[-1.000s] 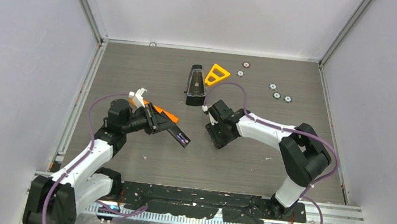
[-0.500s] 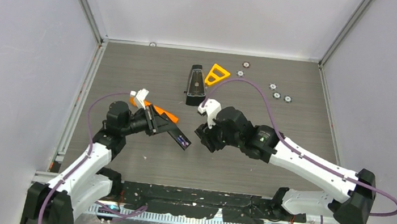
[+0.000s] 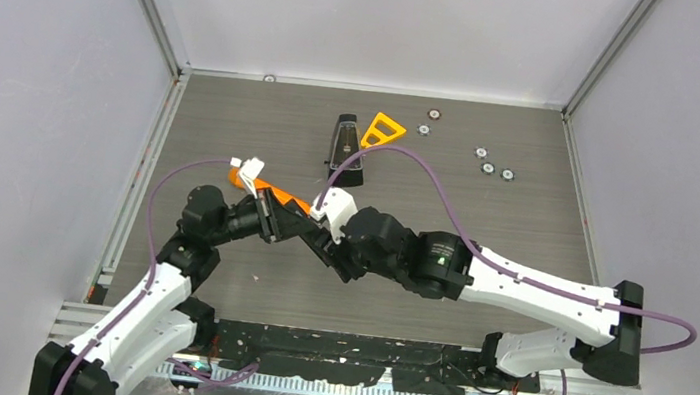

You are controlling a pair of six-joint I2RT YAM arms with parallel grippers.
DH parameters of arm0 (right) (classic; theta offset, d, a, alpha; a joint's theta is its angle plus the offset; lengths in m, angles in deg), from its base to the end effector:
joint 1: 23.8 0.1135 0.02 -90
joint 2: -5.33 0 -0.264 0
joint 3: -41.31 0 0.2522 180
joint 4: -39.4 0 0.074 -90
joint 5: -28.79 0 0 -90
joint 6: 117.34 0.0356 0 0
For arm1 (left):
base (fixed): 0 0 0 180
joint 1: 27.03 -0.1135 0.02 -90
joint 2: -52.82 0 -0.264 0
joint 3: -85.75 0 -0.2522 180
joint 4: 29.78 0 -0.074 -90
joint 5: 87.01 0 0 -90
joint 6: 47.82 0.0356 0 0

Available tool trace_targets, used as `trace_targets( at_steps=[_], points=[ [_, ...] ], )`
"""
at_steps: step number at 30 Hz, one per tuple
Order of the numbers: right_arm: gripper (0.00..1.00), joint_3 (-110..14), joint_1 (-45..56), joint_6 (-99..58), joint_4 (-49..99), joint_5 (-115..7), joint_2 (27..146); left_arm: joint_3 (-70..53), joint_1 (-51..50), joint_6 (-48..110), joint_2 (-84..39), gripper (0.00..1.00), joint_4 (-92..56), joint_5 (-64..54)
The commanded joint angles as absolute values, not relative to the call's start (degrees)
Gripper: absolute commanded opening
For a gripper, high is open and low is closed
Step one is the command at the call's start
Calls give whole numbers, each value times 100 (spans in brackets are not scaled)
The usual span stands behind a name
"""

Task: Load the batteries into the remote control
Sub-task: Load the battery cover into the remote control.

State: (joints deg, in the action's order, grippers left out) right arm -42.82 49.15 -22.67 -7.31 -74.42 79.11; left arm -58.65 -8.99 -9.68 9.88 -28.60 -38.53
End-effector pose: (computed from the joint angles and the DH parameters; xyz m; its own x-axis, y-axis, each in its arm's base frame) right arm 0.0904 0.2671 0.3479 -0.2446 -0.5274 -0.8137 -0.8597 0.5060 -0.0695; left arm 0.1604 -0.0771 0.2462 -0.7596 -0.3719 -0.5335 0.4174 0.3504 -0.8385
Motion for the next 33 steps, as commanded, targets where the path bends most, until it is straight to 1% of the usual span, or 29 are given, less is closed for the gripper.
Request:
trace_targets(
  at_steps=[1,15,33],
  points=[
    [35,-4619,5052,-2055,-895,-7765,8193,-5625,-875,-862,1135,0,-3143,-3759],
    [36,-4779,5090,-1764,-1117,-8056,8662,-5439,-871,-1009,1212,0,-2923,-3742],
    [36,-4782,5090,-1722,-1027,-8319,8727,-5326,-875,-1205,1111,0,-3103,-4135]
  ],
)
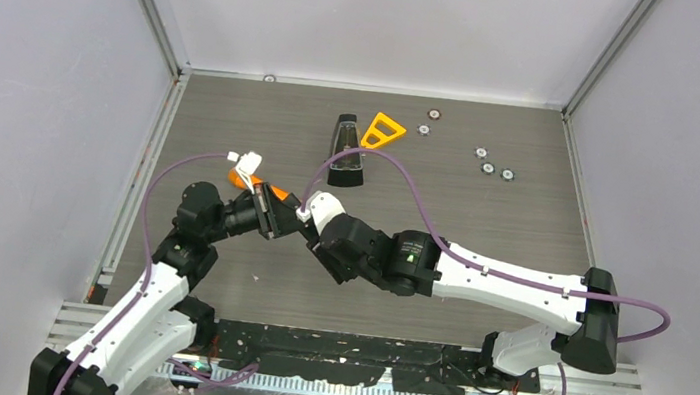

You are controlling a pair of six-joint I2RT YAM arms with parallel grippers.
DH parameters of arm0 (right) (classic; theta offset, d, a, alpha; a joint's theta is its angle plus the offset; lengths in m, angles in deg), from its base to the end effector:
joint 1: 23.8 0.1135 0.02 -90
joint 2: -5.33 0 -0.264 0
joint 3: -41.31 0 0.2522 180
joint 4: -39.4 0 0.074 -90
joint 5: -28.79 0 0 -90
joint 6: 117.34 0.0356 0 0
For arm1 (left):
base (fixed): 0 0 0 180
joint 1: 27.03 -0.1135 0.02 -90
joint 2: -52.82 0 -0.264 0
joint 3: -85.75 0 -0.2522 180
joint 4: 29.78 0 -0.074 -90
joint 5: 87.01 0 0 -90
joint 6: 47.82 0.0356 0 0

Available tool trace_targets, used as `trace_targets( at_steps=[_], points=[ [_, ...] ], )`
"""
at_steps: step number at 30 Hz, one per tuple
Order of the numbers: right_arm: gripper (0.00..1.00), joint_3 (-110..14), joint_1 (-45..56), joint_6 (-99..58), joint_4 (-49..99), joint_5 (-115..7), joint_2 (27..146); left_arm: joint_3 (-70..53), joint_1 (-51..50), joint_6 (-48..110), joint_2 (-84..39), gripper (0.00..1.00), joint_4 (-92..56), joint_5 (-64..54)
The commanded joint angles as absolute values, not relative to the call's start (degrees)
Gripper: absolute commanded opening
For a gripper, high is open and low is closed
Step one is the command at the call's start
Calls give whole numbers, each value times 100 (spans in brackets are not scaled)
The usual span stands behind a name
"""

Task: Load the batteries into the remote control
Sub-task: Load the battery cover into the remote control.

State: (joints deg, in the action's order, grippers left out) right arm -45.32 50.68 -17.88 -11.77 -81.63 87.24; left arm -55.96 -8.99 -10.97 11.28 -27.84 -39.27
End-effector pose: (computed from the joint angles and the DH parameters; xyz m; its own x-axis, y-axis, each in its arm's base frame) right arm 0.0944 0.2936 0.3178 -0.3291 -0.6096 -0.7212 -0.7954 0.5906 -0.1362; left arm 0.1582 -0.0767 0.2652 -0.7446 -0.3804 -0.5486 0.4505 0.3201 -0.8334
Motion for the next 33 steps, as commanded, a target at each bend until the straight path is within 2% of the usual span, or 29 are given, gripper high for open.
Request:
trace_targets(
  at_steps=[1,19,33],
  points=[
    [36,-4784,5091,-1720,-1024,-8303,8749,-5325,-874,-1239,1107,0,-3117,-4144],
    [39,-4801,5082,-1682,-799,-8257,8821,-5222,-875,-1648,1124,0,-3246,-4435],
    [43,-4984,4986,-1443,-733,-8096,8986,-5087,-875,-2559,942,0,-3018,-4615]
  ],
)
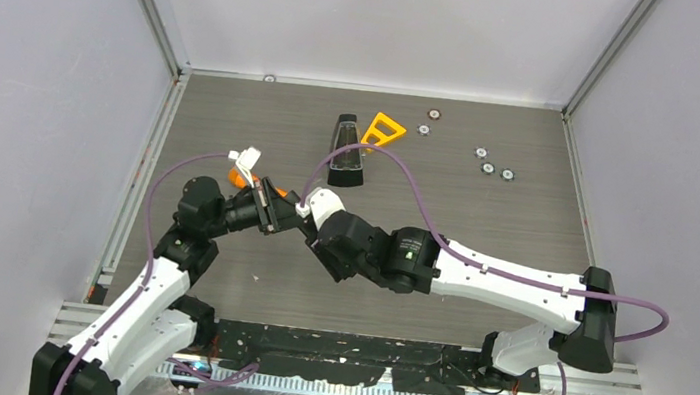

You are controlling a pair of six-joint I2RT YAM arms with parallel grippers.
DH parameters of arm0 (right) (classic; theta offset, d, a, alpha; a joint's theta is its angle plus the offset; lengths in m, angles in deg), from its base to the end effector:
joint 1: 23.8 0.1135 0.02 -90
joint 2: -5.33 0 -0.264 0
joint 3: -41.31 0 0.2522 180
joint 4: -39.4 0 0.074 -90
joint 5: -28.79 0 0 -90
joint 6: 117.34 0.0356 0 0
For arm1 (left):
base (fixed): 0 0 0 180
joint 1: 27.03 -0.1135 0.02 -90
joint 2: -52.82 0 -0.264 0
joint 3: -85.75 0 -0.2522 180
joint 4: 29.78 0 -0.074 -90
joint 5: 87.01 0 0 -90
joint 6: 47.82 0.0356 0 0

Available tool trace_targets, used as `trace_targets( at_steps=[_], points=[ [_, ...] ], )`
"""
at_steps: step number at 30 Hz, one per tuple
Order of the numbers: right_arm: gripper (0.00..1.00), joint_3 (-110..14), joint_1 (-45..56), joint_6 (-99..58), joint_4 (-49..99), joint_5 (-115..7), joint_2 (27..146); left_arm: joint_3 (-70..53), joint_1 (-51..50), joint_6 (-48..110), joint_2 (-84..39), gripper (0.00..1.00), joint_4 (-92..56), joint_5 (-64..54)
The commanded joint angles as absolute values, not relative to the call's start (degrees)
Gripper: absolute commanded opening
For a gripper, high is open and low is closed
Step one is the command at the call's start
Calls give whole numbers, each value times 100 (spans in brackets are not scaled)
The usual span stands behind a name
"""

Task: Load the batteries into the remote control
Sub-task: Load the battery cover into the remote control.

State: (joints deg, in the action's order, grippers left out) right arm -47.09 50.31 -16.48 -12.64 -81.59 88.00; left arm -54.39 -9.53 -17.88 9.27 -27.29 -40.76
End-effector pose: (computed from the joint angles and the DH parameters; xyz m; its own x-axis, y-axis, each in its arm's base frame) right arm 0.0972 0.2961 0.3229 -0.3519 -0.5911 -0.7258 -0.7835 0.6103 -0.1172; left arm 0.1638 -0.0774 0.2684 -0.8076 -0.4017 -0.4317 0.3467 0.2687 -0.8987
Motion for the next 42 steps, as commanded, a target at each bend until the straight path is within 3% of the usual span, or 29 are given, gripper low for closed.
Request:
trace_targets(
  at_steps=[1,17,29,42],
  points=[
    [43,-5003,4979,-1416,-739,-8083,9005,-5093,-875,-2607,932,0,-3017,-4588],
    [55,-5040,4778,-1093,-817,-7965,9072,-5224,-875,-3033,765,0,-3201,-4572],
    [55,-5097,4724,-1093,-855,-8034,9071,-5225,-875,-2920,662,0,-3167,-4593],
    [82,-5103,4600,-998,-755,-7501,8762,-5347,-882,-2927,466,0,-3152,-4407]
  ],
)
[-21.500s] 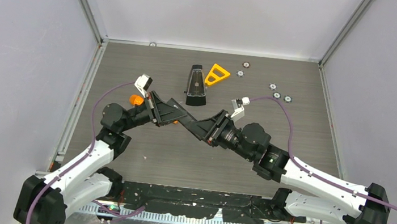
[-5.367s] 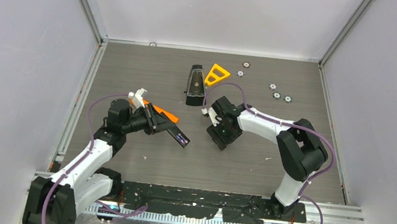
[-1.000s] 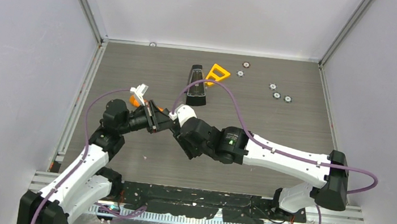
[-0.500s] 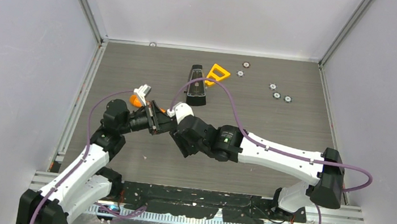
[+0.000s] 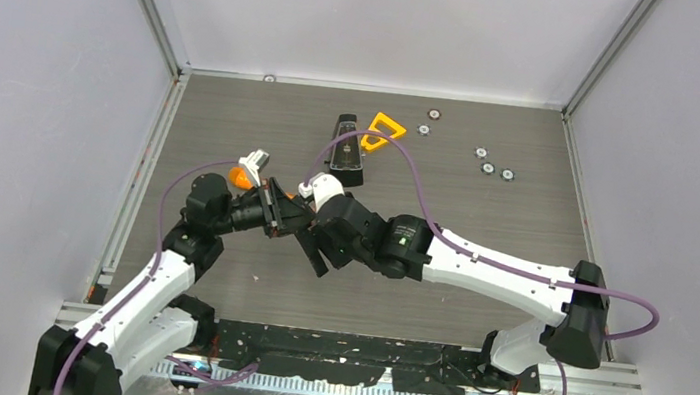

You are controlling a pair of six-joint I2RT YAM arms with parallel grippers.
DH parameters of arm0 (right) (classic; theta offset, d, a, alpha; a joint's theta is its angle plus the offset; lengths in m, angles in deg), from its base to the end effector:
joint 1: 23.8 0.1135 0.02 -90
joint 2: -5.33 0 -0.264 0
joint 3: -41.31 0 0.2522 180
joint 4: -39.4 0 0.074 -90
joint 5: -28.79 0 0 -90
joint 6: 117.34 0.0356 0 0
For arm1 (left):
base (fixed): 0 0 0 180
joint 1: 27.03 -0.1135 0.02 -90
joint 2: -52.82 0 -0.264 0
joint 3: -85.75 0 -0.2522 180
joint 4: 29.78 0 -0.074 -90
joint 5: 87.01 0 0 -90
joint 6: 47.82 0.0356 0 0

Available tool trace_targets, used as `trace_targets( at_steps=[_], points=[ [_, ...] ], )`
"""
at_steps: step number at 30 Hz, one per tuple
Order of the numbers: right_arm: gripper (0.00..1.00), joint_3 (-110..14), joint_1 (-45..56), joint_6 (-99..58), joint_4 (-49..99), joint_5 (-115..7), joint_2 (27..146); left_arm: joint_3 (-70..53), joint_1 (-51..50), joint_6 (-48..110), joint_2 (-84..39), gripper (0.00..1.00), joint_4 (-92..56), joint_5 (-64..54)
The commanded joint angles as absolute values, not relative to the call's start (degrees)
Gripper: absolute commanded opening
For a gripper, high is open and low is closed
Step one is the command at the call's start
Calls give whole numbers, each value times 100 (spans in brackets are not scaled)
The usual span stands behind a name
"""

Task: Load the batteries into the remote control
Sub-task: Load the battery cover into the remote control.

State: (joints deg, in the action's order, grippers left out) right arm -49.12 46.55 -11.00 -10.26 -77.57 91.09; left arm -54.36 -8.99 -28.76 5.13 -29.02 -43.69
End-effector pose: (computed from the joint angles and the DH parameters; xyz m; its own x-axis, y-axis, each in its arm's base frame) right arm 0.1199 0.3058 0.3208 -0.4635 -0.4954 -0.7347 -0.7360 0.6770 0.0079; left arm 0.1721 -0.0833 0.2599 -0.8936 -0.3910 -0.2206 0.1590 0.1838 -0.9700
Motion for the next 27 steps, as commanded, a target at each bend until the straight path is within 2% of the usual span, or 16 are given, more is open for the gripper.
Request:
trace_targets(
  at_steps=[1,6,11,16,27],
  points=[
    [83,-5085,4566,-982,-730,-7415,8716,-5369,-879,-2961,450,0,-3197,-4396],
    [88,-4958,4440,-741,-621,-7228,8493,-5524,-888,-3261,397,0,-3500,-4362],
    [99,-4423,4039,135,-230,-7115,7852,-5670,-892,-3712,435,0,-3989,-4268],
    [100,-3648,3590,1361,275,-6921,7055,-5713,-890,-3986,581,0,-4208,-4134],
    [99,-2464,3560,3077,1785,-6585,6302,-5720,-893,-4684,1041,0,-4434,-3746]
  ],
)
